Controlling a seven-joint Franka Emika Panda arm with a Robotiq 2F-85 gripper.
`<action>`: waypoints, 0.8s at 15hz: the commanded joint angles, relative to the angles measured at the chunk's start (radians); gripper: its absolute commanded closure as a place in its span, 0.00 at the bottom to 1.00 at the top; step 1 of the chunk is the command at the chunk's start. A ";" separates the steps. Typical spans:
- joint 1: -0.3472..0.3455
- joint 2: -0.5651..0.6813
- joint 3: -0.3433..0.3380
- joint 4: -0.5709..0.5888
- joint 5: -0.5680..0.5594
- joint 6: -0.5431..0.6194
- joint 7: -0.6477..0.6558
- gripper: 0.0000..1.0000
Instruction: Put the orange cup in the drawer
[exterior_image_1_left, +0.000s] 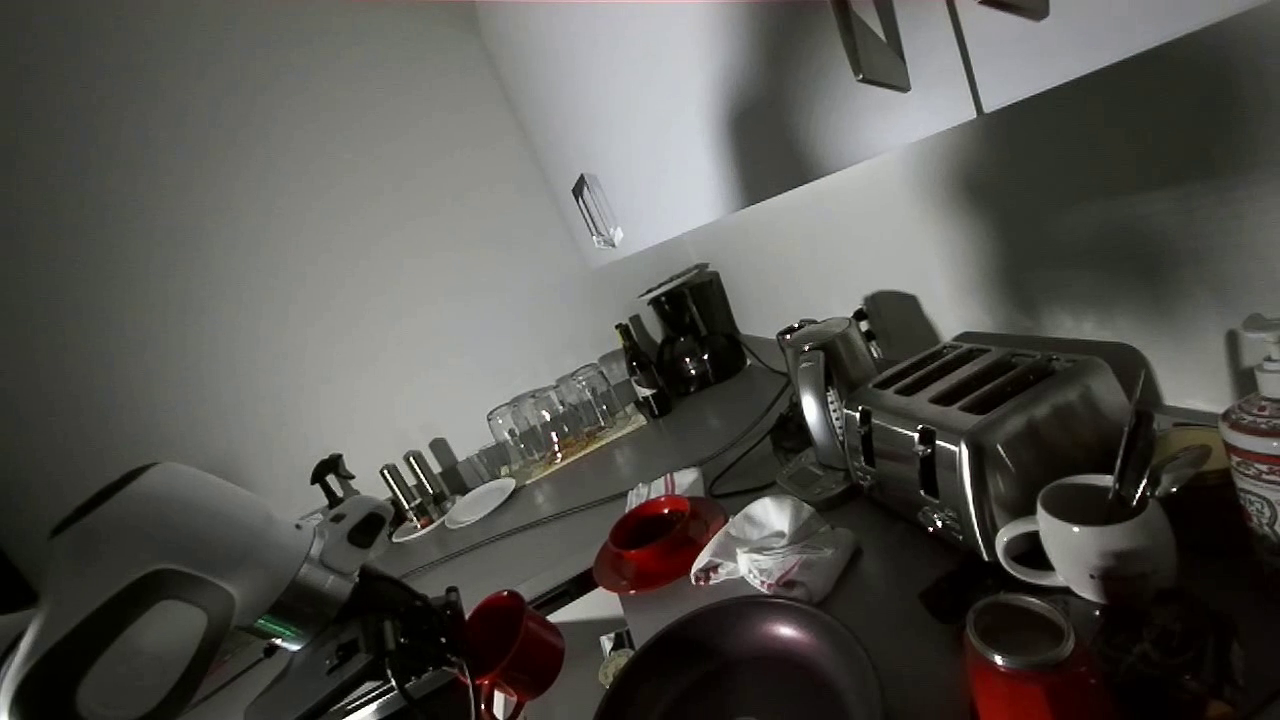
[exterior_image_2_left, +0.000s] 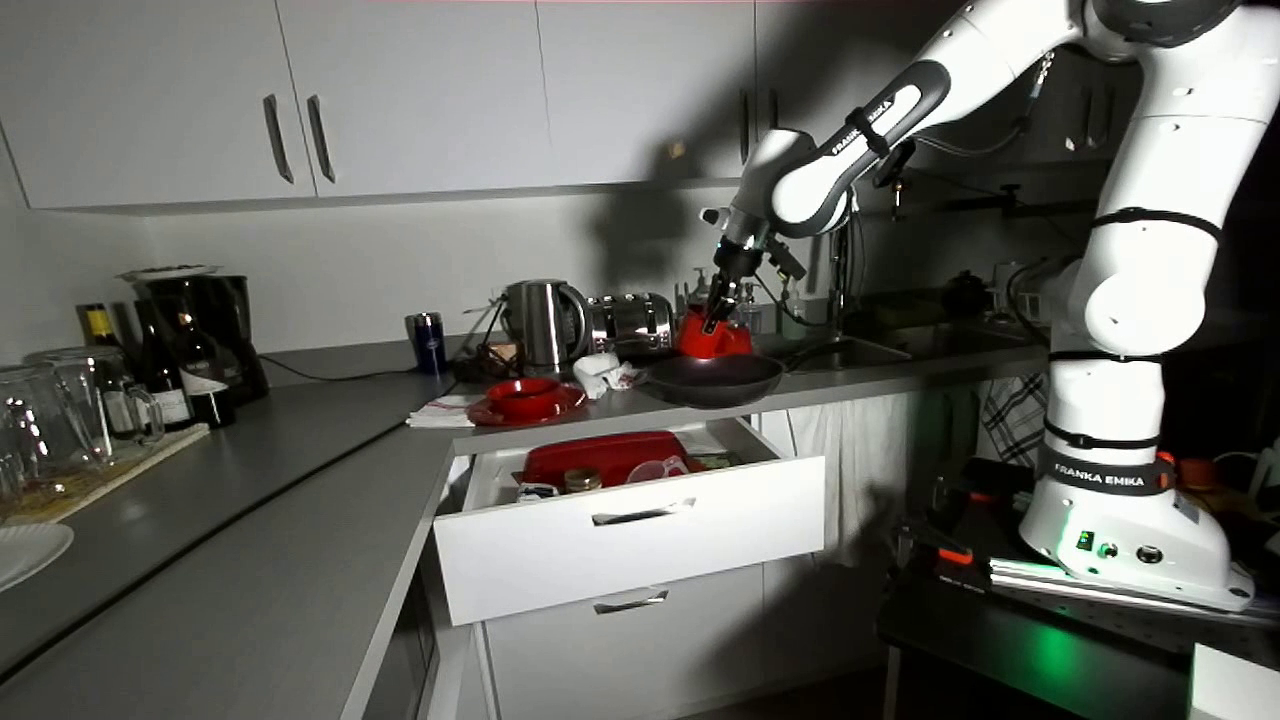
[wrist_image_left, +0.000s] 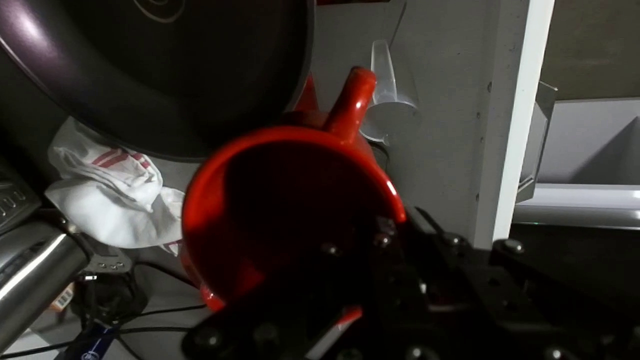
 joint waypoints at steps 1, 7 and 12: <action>-0.008 0.000 0.009 0.001 0.001 0.000 -0.001 0.92; -0.008 0.000 0.009 0.001 0.001 0.000 -0.002 0.92; 0.018 0.042 -0.001 0.019 0.046 -0.010 -0.059 0.93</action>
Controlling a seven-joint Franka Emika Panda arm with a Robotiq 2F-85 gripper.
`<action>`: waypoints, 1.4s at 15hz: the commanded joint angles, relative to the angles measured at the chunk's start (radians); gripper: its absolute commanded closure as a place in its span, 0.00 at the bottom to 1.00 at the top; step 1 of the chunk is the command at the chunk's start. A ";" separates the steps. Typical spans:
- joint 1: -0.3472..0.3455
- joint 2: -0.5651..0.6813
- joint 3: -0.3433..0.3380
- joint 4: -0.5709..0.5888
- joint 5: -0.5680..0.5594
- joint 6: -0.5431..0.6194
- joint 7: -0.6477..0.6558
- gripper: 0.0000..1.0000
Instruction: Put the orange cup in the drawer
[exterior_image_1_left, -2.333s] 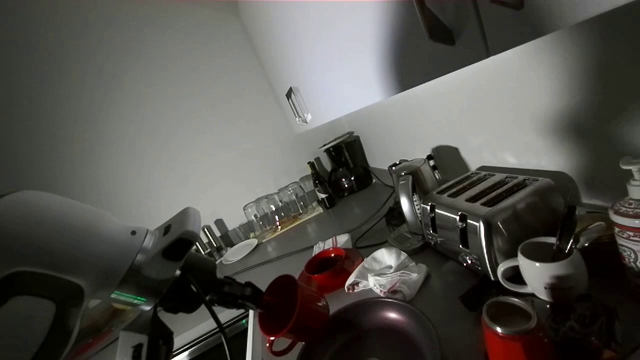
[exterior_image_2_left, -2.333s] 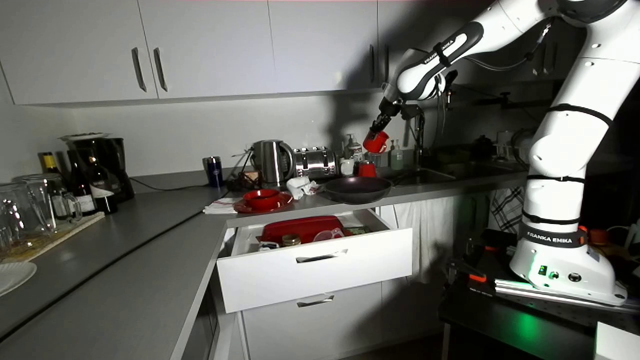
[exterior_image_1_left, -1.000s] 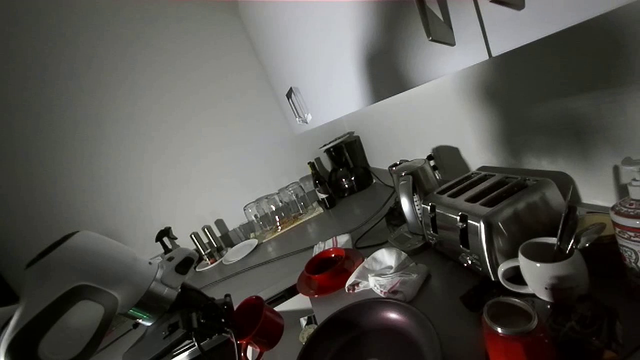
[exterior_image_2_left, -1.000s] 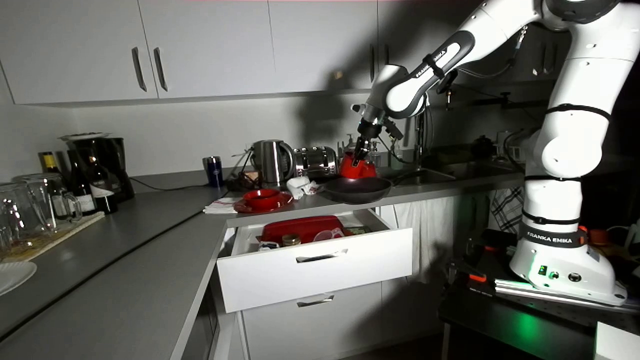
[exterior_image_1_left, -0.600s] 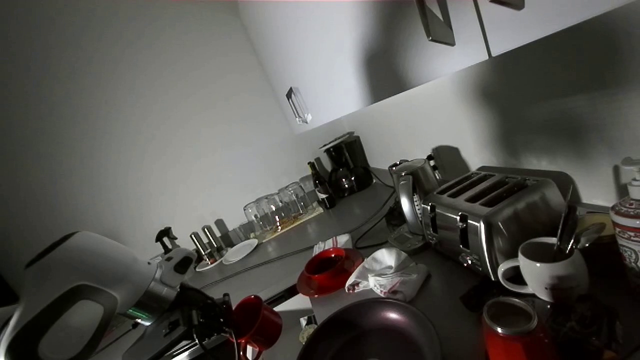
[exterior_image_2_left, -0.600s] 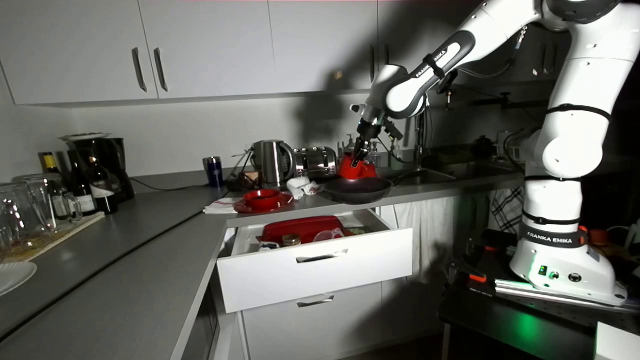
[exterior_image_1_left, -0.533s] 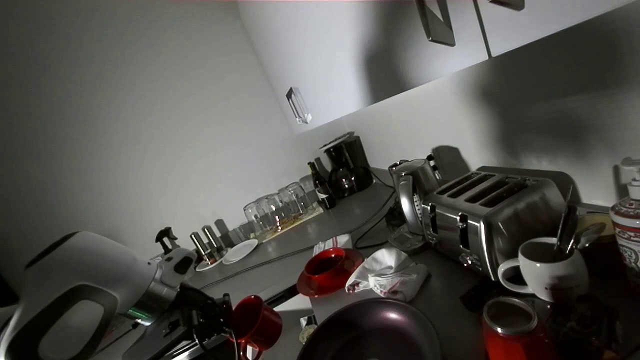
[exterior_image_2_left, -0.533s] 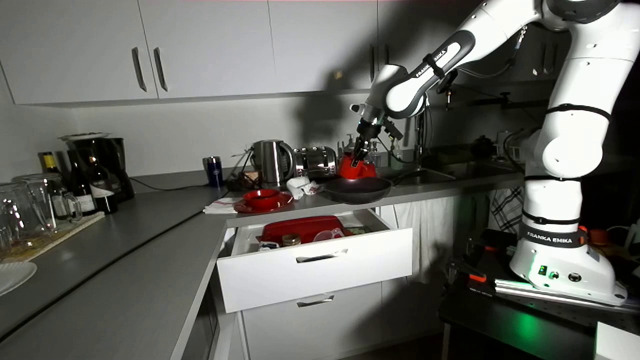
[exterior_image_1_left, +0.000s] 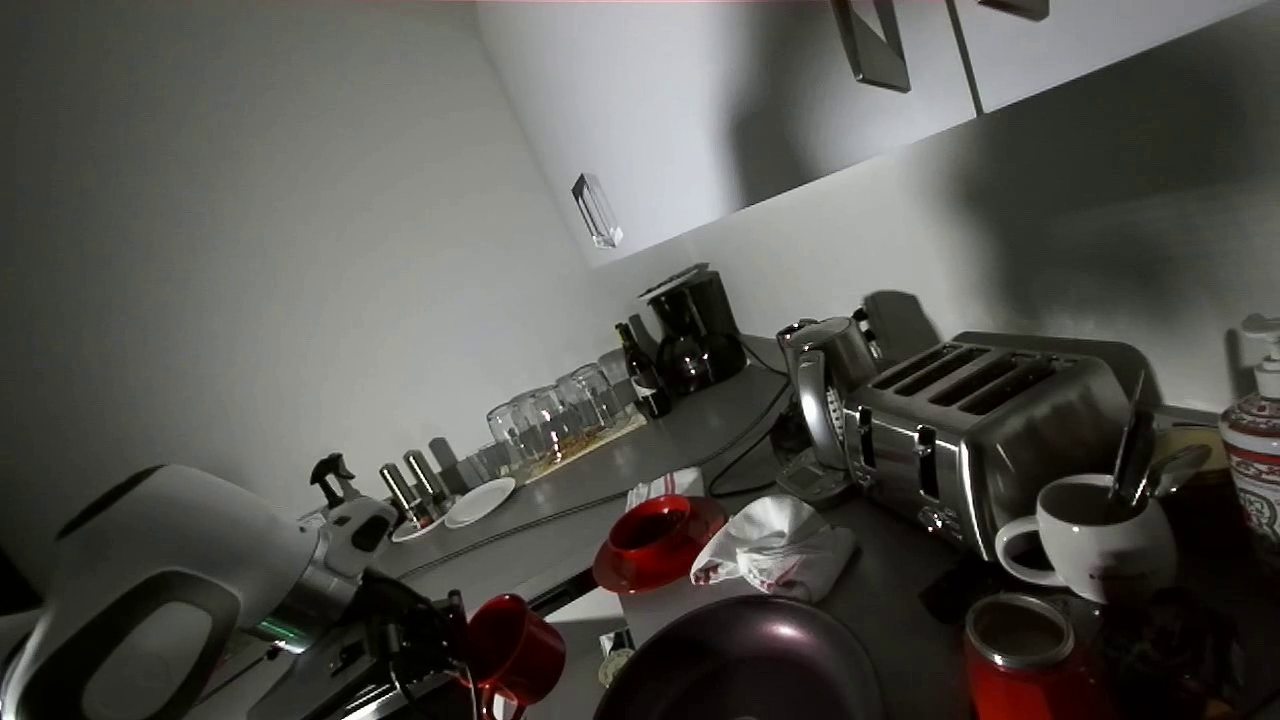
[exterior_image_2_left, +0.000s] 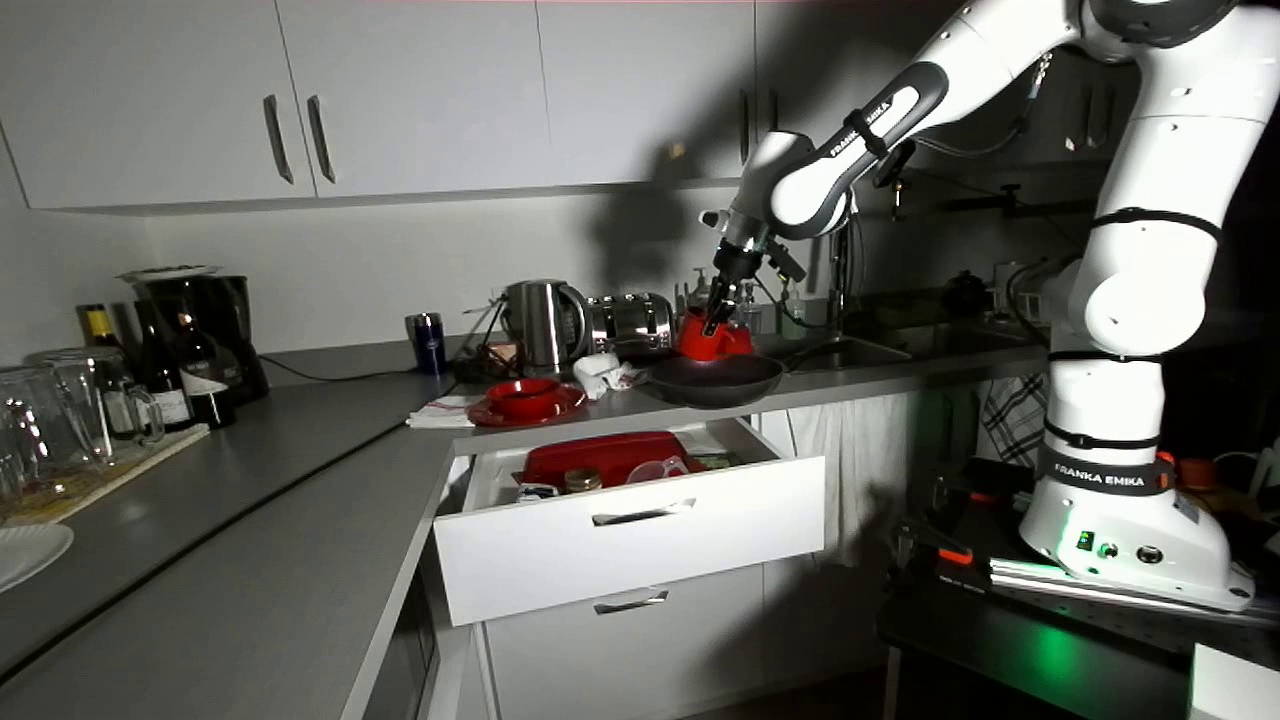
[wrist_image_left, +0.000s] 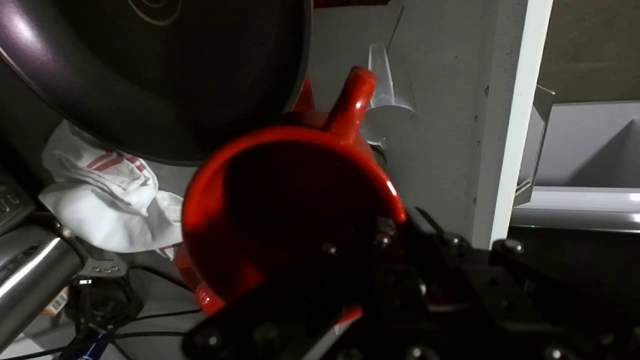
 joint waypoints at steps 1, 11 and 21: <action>0.022 0.049 0.005 0.020 0.048 -0.007 -0.060 0.93; -0.015 0.213 0.133 0.033 -0.120 -0.035 0.112 0.93; -0.060 0.267 0.132 0.036 -0.265 -0.113 0.323 0.93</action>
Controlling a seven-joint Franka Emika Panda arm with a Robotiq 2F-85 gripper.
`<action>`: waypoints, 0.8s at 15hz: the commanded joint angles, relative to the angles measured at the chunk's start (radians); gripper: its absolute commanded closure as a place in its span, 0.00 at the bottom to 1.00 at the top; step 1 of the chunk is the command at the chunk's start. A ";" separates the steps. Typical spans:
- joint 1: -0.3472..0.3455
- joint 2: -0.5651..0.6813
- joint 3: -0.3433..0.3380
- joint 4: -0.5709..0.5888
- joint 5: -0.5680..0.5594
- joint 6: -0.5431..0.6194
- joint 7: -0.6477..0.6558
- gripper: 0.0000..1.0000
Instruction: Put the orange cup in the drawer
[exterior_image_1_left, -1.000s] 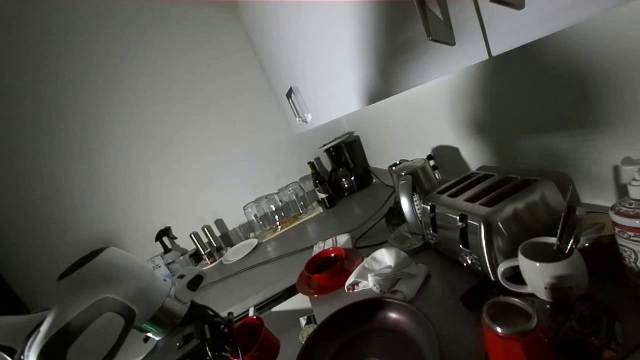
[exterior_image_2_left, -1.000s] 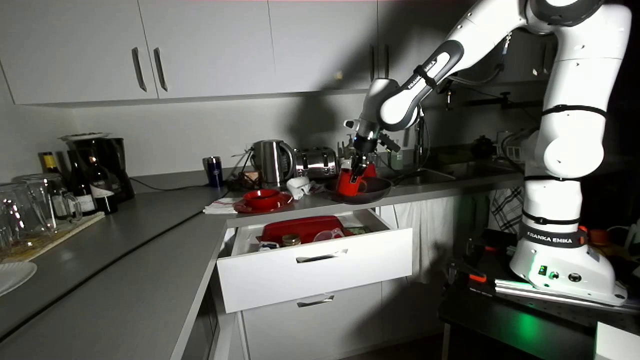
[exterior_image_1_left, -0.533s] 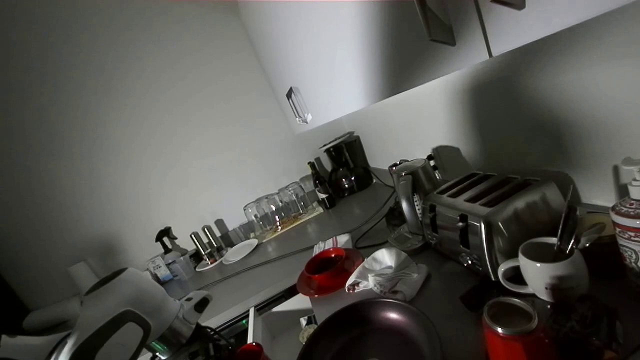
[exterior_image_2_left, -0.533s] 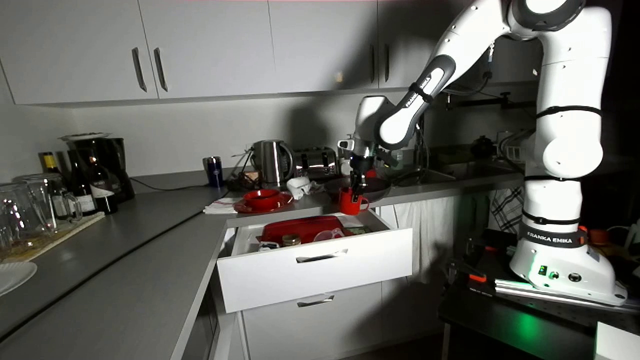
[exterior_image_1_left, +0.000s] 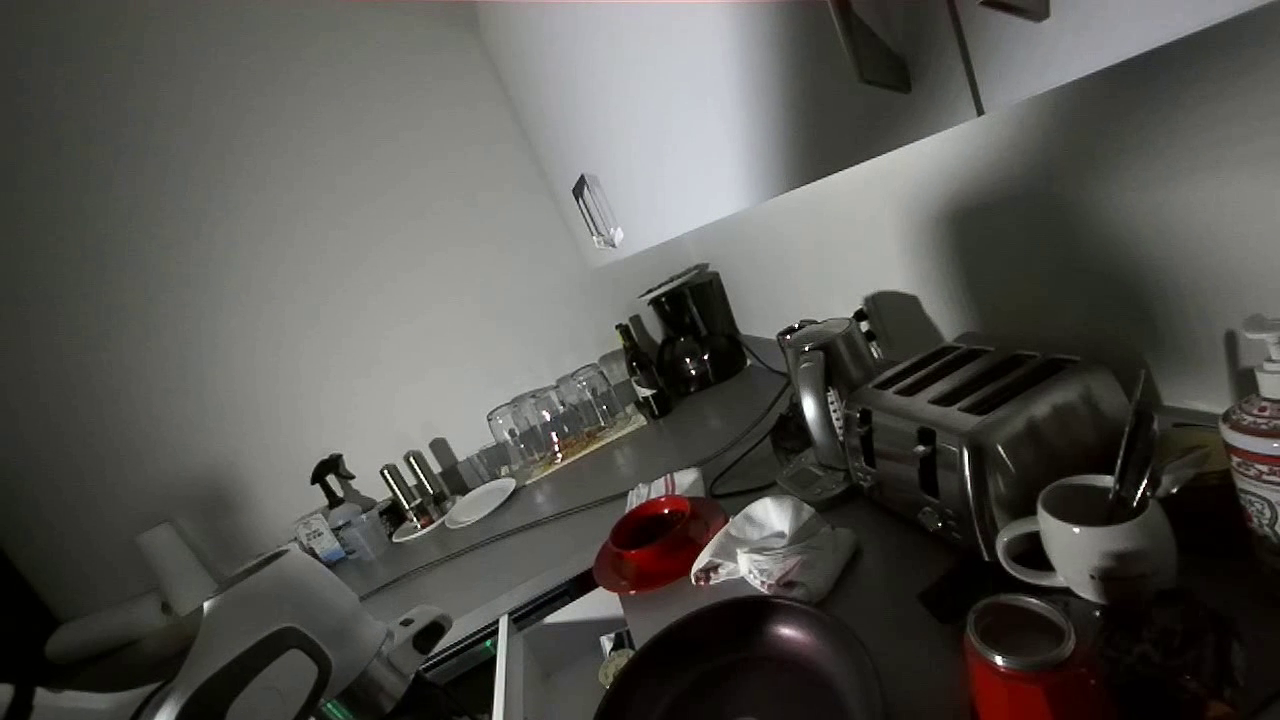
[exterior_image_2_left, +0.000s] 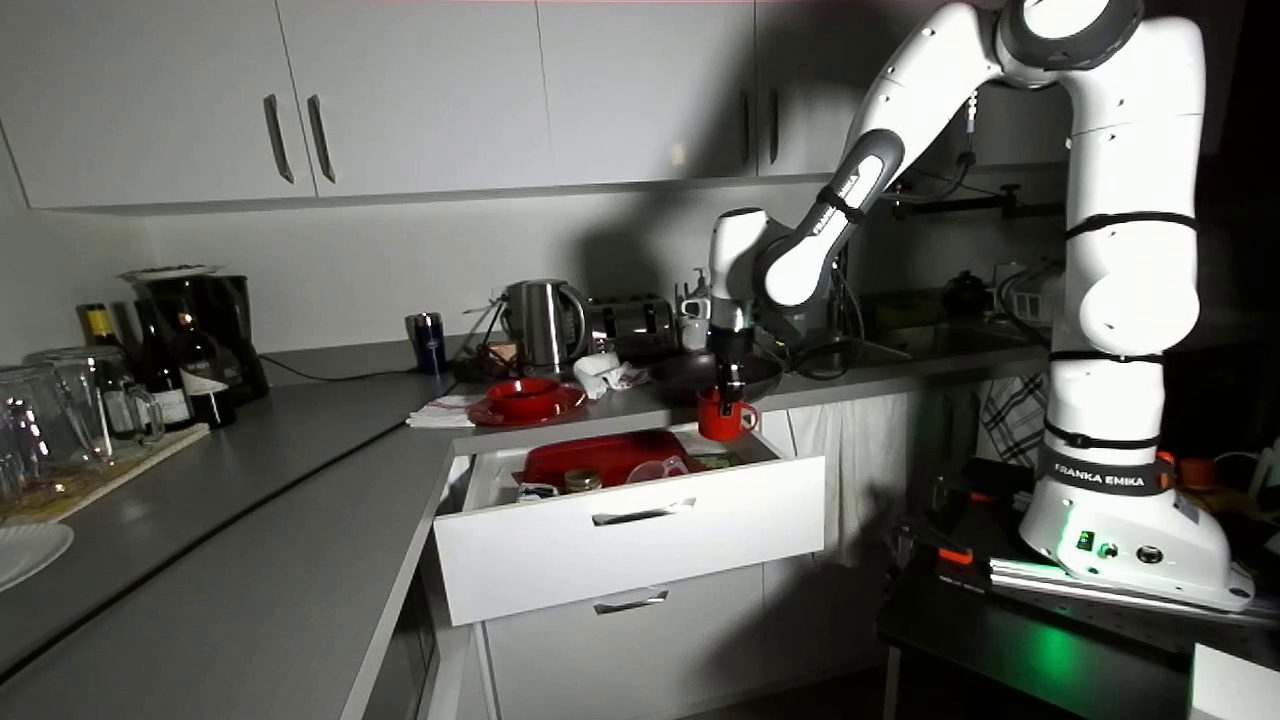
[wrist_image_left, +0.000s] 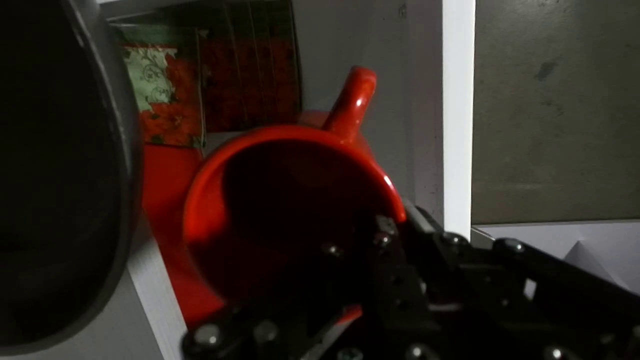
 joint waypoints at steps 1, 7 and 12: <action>-0.016 0.022 0.009 0.016 -0.036 -0.040 0.061 0.93; -0.014 0.117 0.003 0.022 -0.095 -0.038 0.129 0.93; -0.013 0.197 -0.005 0.049 -0.116 -0.017 0.139 0.93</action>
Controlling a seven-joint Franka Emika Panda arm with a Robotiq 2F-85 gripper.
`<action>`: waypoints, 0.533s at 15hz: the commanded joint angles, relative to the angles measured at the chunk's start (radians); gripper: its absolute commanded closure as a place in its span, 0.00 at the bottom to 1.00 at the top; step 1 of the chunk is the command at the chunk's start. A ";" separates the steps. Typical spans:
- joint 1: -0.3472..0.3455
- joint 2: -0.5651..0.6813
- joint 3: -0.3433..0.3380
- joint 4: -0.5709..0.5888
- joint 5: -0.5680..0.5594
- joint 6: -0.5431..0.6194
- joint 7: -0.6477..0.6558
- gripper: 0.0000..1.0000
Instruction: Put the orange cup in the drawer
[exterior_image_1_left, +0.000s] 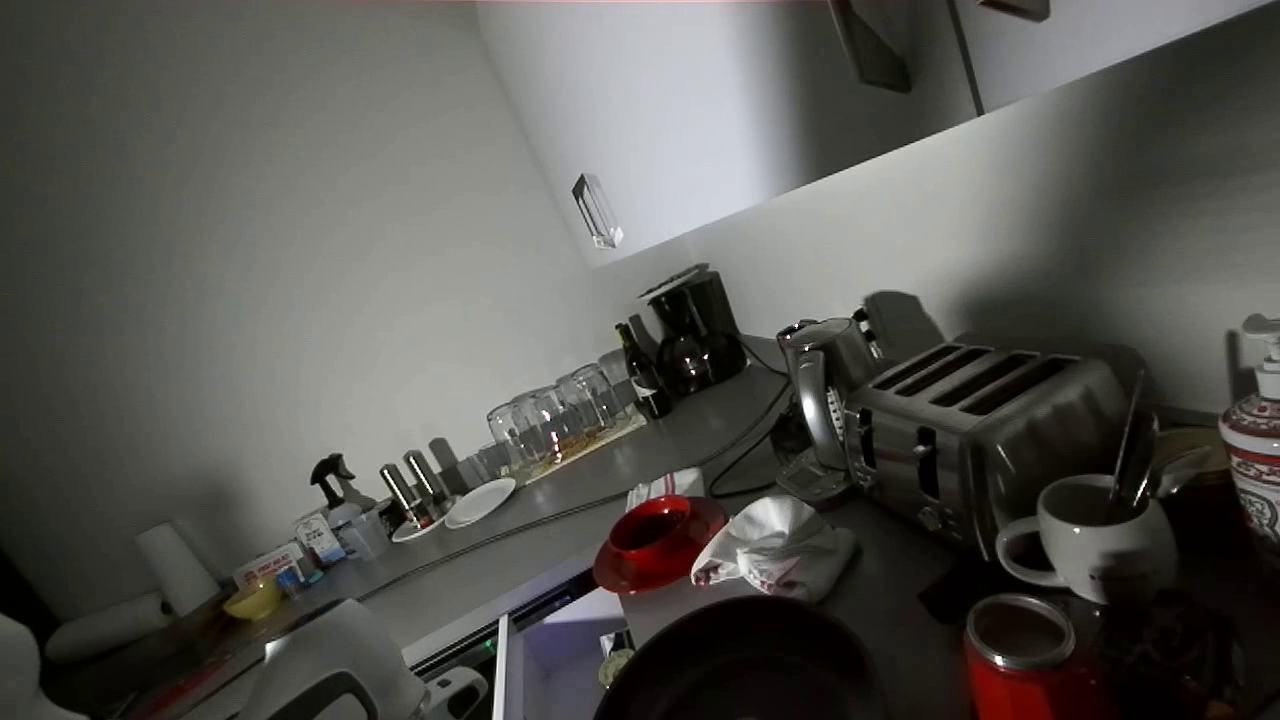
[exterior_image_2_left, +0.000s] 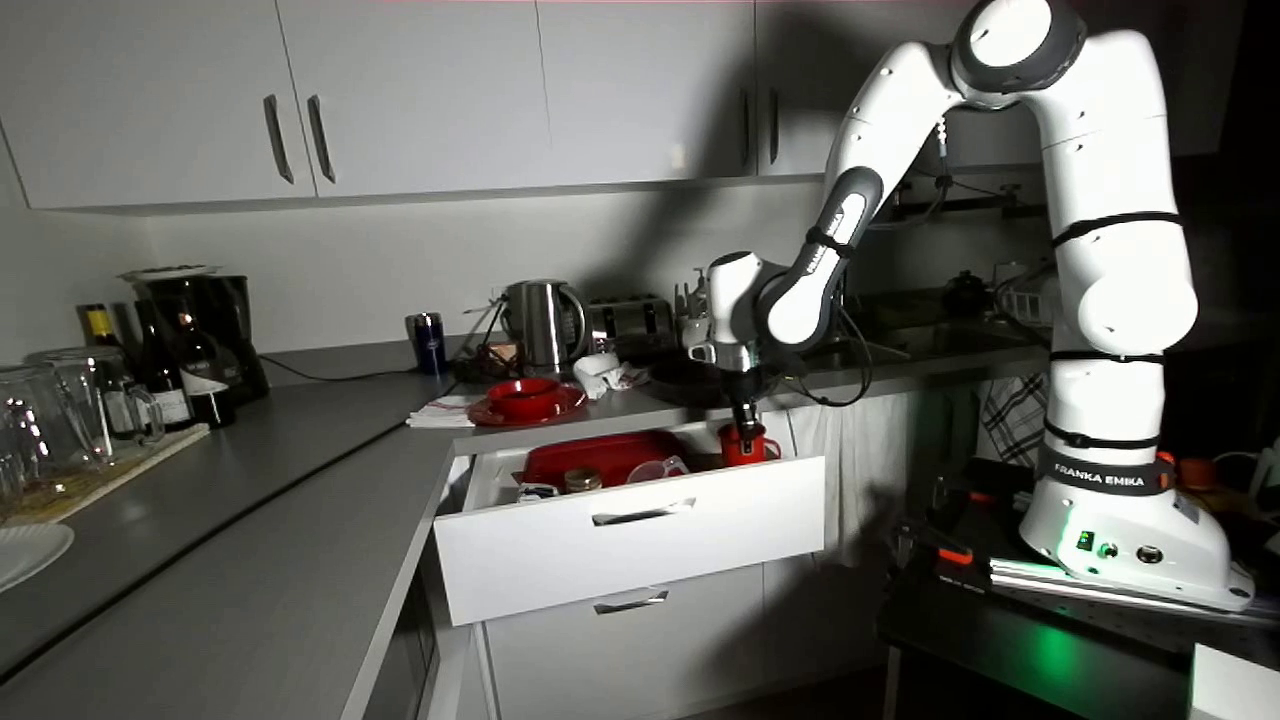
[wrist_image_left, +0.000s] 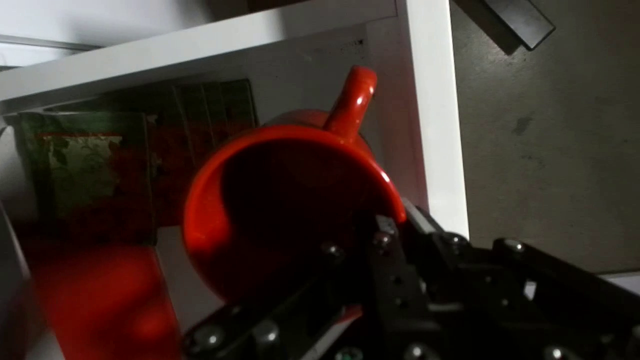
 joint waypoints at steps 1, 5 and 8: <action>-0.002 0.060 -0.006 0.042 -0.042 0.011 0.031 0.93; 0.000 0.092 -0.019 0.066 -0.058 0.016 0.035 0.93; -0.006 0.115 -0.023 0.088 -0.050 0.024 0.025 0.93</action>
